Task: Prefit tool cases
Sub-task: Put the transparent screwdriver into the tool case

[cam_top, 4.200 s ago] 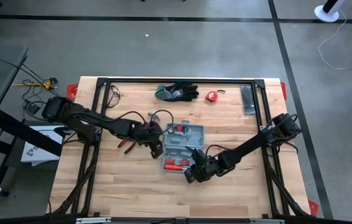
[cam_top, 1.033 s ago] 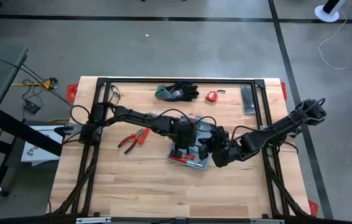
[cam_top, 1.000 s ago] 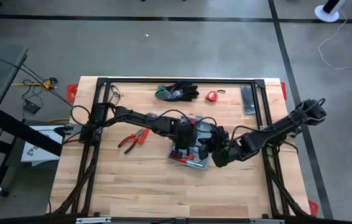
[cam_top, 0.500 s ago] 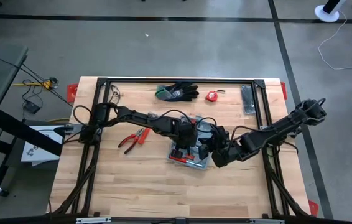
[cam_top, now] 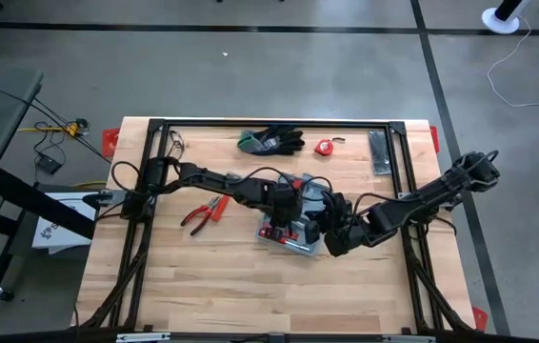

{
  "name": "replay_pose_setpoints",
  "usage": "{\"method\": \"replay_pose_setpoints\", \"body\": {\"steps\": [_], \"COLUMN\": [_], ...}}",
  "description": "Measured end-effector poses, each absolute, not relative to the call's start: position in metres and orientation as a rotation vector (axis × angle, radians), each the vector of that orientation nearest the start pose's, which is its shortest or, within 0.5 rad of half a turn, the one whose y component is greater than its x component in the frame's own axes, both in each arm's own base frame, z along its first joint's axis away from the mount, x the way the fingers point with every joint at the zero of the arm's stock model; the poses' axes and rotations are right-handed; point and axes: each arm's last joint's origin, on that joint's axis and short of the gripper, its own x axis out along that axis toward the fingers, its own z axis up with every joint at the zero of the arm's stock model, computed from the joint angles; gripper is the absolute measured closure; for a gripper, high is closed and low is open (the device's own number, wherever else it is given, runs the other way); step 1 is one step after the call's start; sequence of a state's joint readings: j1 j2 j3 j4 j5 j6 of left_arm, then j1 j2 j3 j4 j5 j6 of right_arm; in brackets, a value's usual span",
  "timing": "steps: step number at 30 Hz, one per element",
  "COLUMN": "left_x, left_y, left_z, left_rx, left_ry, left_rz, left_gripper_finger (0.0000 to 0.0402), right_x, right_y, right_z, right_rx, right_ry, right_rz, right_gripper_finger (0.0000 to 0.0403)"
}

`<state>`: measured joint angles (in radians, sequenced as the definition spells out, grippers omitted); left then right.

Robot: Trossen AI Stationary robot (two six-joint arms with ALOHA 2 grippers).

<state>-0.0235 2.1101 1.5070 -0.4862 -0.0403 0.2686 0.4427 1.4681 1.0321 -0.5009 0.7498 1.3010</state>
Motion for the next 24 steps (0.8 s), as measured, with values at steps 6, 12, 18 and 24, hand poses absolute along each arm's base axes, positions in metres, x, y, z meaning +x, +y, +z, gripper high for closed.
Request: {"method": "replay_pose_setpoints", "body": {"steps": [6, 12, 18, 24], "left_x": [0.438, 0.437, 0.435, 0.429], "left_y": [-0.008, -0.001, 0.003, 0.003], "left_z": [0.156, 0.155, 0.157, 0.158], "left_rx": [0.302, 0.321, 0.308, 0.285], "left_ry": [1.069, 1.092, 1.107, 1.160], "left_rz": [-0.077, -0.017, 0.019, 0.021], "left_gripper_finger": [0.0288, 0.0287, 0.0287, 0.0287], "right_x": [0.272, 0.272, 0.271, 0.270], "right_y": [0.107, 0.107, 0.106, 0.106], "right_z": [0.245, 0.244, 0.243, 0.243], "right_rx": [0.690, 0.680, 0.670, 0.667], "right_ry": [0.460, 0.469, 0.478, 0.479], "right_rz": [-0.709, -0.715, -0.721, -0.723], "right_gripper_finger": [0.0403, 0.0403, 0.0403, 0.0403]}}
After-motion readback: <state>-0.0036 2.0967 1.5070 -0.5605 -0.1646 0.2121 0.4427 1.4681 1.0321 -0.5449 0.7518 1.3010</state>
